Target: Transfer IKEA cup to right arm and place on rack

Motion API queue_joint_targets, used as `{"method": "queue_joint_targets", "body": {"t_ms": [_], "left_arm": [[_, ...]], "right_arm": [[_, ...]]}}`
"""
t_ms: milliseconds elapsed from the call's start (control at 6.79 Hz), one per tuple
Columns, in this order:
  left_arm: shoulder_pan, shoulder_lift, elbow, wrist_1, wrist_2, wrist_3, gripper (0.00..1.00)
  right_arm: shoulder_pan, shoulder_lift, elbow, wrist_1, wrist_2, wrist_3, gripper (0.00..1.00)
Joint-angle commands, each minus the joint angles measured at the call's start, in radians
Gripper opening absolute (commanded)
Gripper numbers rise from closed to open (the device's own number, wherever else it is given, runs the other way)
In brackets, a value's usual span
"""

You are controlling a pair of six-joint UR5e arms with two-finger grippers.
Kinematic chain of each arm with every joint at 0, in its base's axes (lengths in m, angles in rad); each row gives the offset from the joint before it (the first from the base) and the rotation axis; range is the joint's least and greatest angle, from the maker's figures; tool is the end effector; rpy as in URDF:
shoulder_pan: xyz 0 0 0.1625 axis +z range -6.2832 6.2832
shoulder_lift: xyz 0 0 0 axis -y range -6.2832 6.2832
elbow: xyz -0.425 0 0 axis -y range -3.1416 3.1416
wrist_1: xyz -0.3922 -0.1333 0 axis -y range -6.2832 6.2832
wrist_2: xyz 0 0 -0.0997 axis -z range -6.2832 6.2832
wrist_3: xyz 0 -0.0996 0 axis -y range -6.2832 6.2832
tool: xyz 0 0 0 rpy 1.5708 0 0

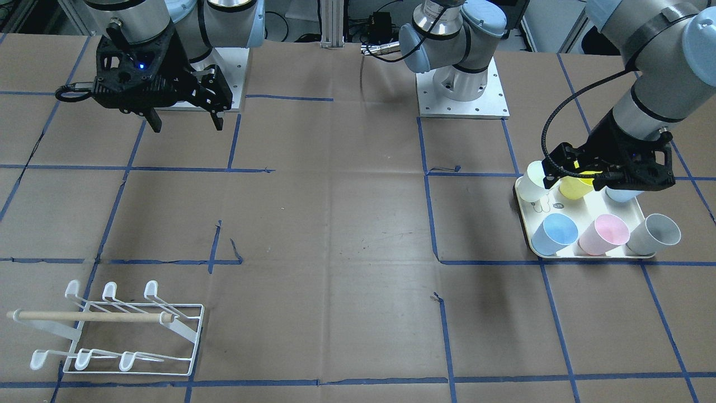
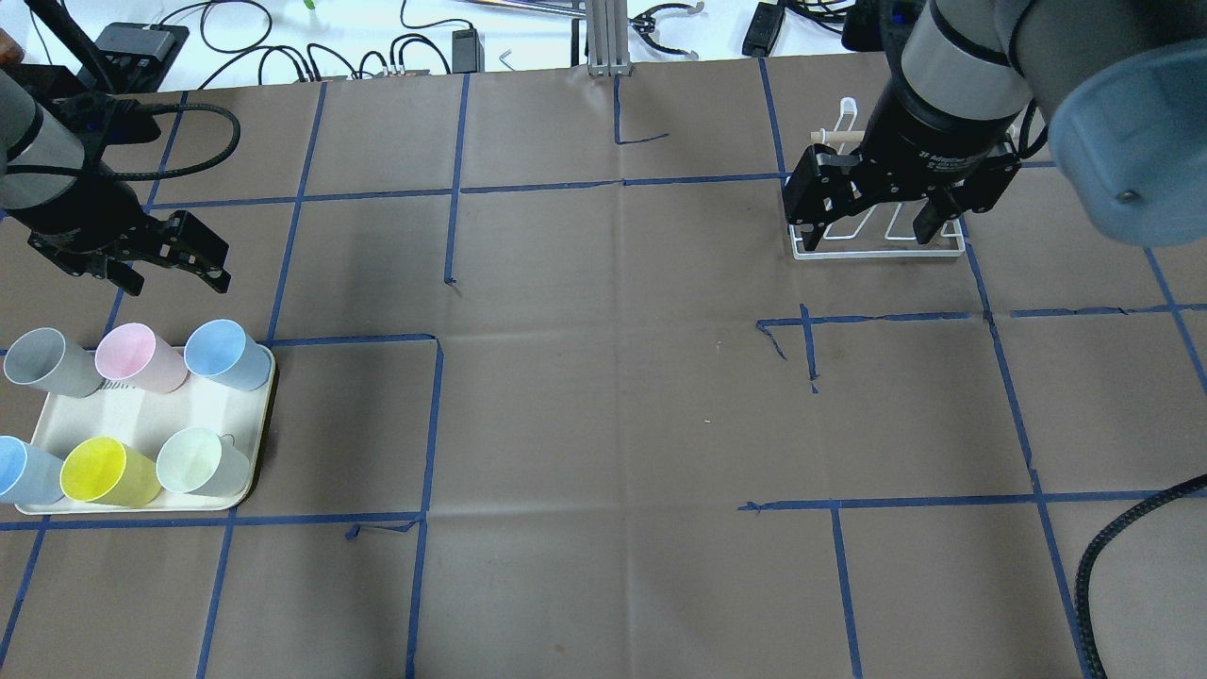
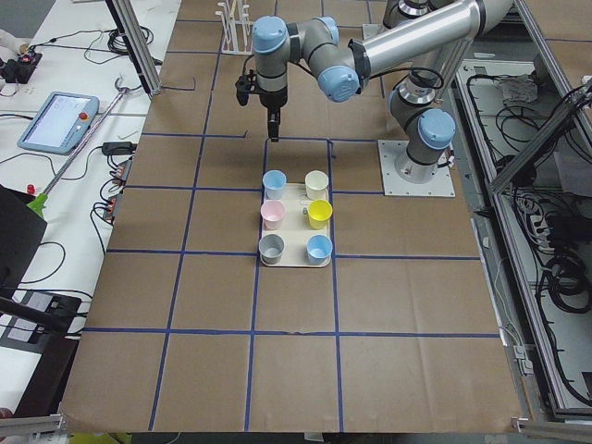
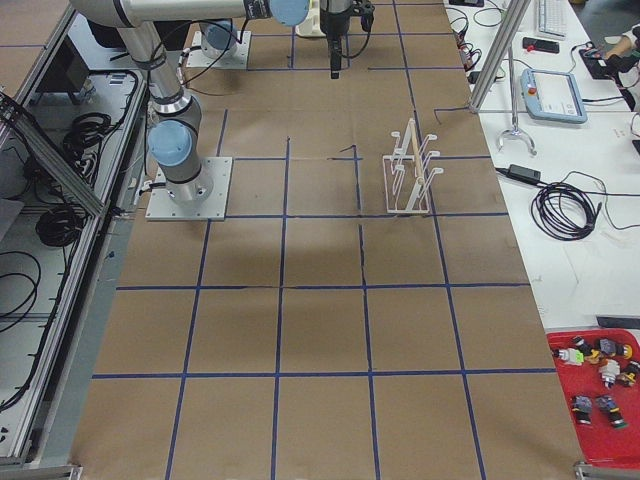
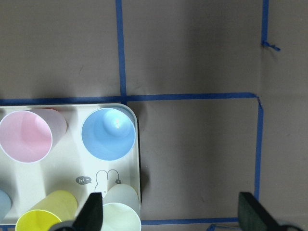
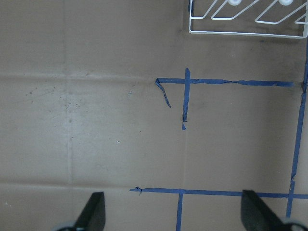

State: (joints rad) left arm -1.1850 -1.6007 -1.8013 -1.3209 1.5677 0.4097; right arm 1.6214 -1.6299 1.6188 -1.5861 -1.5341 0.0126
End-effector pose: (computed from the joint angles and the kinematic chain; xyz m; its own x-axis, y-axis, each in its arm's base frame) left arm 0.0607 -0.5046 0.3857 -0.9997 0.0239 0.0070 0.0239 0.9997 0.0084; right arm 0.1605 -0.4618 0.4942 -0.9986 -0.0389 -0.0370 -0.0380 0.9989 -0.0259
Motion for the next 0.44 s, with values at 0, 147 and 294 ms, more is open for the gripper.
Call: {"method": "queue_joint_targets", "body": {"t_ms": [0, 147, 294], "left_arm": [[0.039, -0.036, -0.14, 0.217, 0.0, 0.041, 0.99], [0.054, -0.069, -0.177, 0.282, 0.0, 0.052, 0.99], [0.059, -0.109, -0.184, 0.314, 0.0, 0.055, 0.99]], "right_arm": [[-0.003, 0.001, 0.006, 0.0, 0.0, 0.003, 1.0], [-0.003, 0.001, 0.009, 0.0, 0.002, 0.004, 1.0], [-0.003, 0.002, 0.009, 0.0, 0.002, 0.006, 1.0]]}}
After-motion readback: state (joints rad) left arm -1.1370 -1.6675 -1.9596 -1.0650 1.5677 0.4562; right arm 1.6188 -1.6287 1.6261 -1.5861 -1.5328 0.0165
